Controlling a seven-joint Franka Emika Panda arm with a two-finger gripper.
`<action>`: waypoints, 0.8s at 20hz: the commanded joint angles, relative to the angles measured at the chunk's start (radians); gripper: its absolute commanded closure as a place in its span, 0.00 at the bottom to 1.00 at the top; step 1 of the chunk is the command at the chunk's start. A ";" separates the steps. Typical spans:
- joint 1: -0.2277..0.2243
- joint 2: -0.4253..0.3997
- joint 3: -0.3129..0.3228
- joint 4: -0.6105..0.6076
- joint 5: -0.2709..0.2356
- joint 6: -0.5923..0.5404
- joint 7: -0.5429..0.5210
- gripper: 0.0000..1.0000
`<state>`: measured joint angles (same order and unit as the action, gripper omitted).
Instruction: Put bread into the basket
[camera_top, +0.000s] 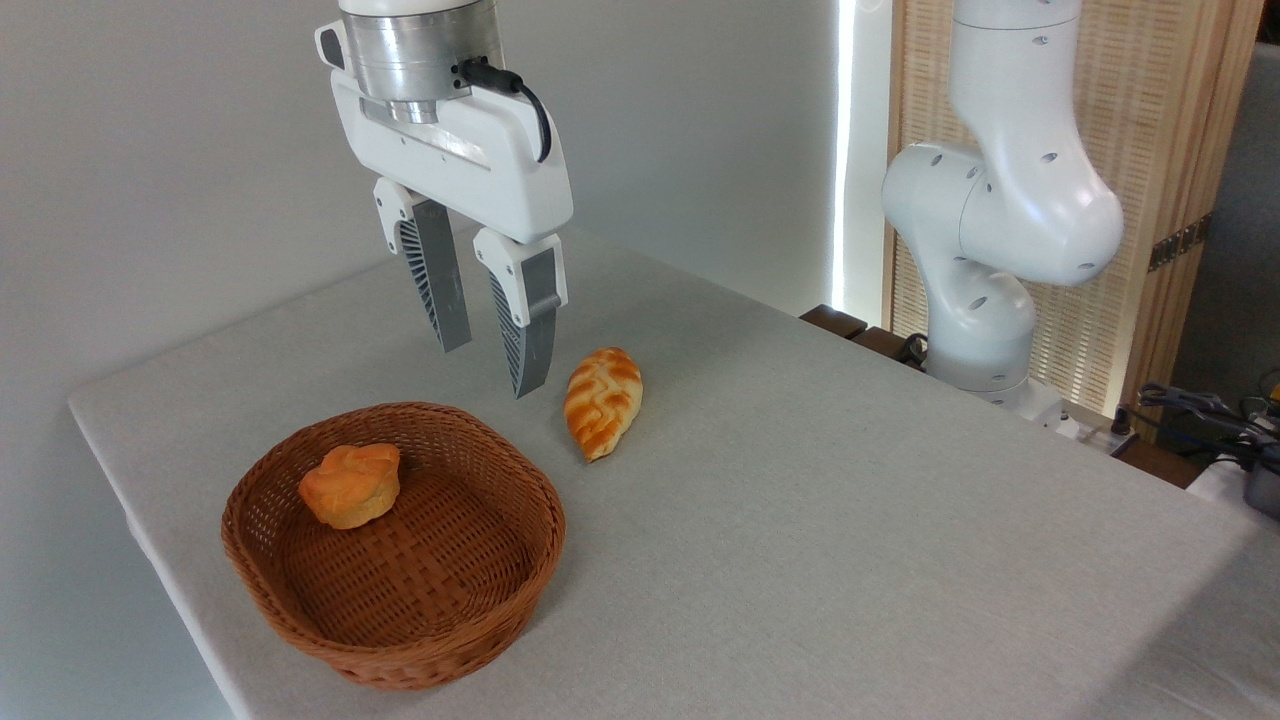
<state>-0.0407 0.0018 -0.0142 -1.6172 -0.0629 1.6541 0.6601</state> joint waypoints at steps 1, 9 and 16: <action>-0.001 0.012 0.008 0.028 0.002 -0.040 0.013 0.00; -0.008 0.001 -0.007 0.002 -0.003 -0.047 0.009 0.00; -0.080 -0.132 -0.012 -0.260 -0.034 0.076 -0.132 0.00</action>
<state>-0.0961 -0.0351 -0.0331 -1.7194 -0.0665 1.6394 0.6346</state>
